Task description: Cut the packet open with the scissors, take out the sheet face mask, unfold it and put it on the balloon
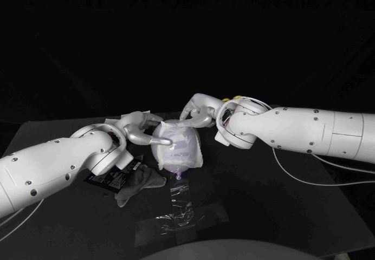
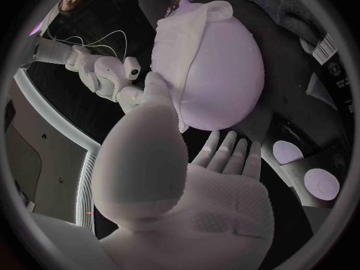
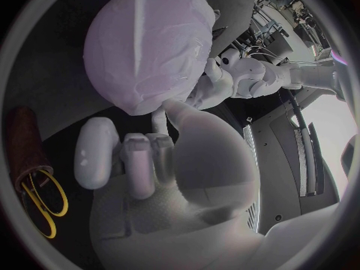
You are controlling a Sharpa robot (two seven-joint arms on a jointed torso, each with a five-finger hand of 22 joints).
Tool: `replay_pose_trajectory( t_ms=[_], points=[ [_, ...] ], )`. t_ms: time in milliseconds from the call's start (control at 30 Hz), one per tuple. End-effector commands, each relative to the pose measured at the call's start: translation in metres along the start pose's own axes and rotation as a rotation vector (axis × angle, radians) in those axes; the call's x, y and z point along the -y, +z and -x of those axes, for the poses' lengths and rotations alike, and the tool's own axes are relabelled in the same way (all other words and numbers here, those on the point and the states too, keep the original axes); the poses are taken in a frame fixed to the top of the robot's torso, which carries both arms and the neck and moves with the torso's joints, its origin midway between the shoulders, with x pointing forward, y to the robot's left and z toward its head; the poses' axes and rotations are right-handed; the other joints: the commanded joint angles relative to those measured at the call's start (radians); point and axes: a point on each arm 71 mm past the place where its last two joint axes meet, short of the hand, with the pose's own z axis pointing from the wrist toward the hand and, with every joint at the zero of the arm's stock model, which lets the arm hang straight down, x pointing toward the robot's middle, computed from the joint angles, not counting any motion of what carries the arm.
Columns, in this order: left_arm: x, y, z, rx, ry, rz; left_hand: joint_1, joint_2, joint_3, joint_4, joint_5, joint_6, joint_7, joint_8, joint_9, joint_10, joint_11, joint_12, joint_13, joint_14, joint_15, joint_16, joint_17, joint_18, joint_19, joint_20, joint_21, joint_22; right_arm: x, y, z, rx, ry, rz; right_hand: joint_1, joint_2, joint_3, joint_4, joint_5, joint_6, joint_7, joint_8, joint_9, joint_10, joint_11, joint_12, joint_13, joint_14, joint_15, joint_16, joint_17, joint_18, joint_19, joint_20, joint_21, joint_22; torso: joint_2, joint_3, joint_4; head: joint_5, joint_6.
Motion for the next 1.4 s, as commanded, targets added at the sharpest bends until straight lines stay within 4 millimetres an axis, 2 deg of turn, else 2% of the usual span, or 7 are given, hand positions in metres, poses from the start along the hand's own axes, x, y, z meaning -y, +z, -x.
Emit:
replay_pose_trajectory(
  t_ms=[33,600,1033,1400],
  points=[
    [0.002,0.0,-0.001,-0.005,0.004,-0.005,0.01,-0.003,-0.003,-0.001,0.003,0.006,0.128,0.004,0.001,0.0,-0.001,0.001,0.001,0.0,-0.008,-0.005,0.0,-0.006,-0.004,0.001,-0.004,0.0,-0.001,-0.001,-0.002,0.007,-0.001,0.015,0.008,0.007,0.012,-0.002,0.001,0.01,-0.012,0.032,0.056,0.104,-0.007,0.003,0.263,0.105,-0.008,0.003,0.263,-0.014,0.003,-0.008,0.008,0.182,0.0,0.0004,-0.0001,0.0,-0.001],
    [0.002,0.001,-0.001,-0.008,0.004,-0.005,0.01,-0.003,-0.003,-0.001,0.003,0.006,0.128,0.004,0.001,0.0,-0.001,0.001,0.001,0.0,-0.008,-0.005,0.0,-0.006,-0.004,0.001,-0.004,0.0,-0.004,-0.001,0.003,0.085,0.046,0.048,-0.002,0.012,0.044,-0.005,0.0,-0.018,-0.016,0.085,0.127,0.104,-0.01,0.003,0.263,0.105,-0.012,0.003,0.263,-0.015,0.003,-0.013,0.006,0.182,0.0,-0.0004,0.0,0.001,-0.001],
    [0.002,0.001,-0.001,-0.008,0.004,-0.005,0.011,-0.003,-0.003,-0.001,0.003,0.006,0.128,0.004,0.001,0.0,-0.001,0.001,0.001,0.0,-0.008,-0.005,0.0,-0.006,-0.004,0.001,-0.004,0.0,-0.002,0.012,0.004,0.087,0.044,0.028,-0.005,0.011,0.051,-0.006,0.001,-0.025,-0.016,0.095,0.141,0.104,-0.011,0.003,0.263,0.105,-0.012,0.003,0.263,-0.014,0.001,-0.014,-0.001,0.18,0.001,-0.0004,0.0005,0.005,0.003],
    [0.003,0.001,-0.002,-0.009,0.004,-0.005,0.013,-0.003,-0.003,0.0,0.003,0.007,0.127,0.005,0.002,0.0,-0.003,0.001,0.001,0.001,-0.009,-0.004,-0.001,-0.004,-0.003,0.001,-0.004,0.0,-0.005,0.022,0.005,0.086,0.038,0.029,-0.005,0.01,0.055,-0.009,0.001,-0.03,-0.016,0.099,0.148,0.104,-0.011,0.003,0.263,0.105,-0.012,0.003,0.263,-0.013,0.0,-0.014,-0.002,0.18,0.001,-0.0008,0.0005,0.006,0.002]
  ],
)
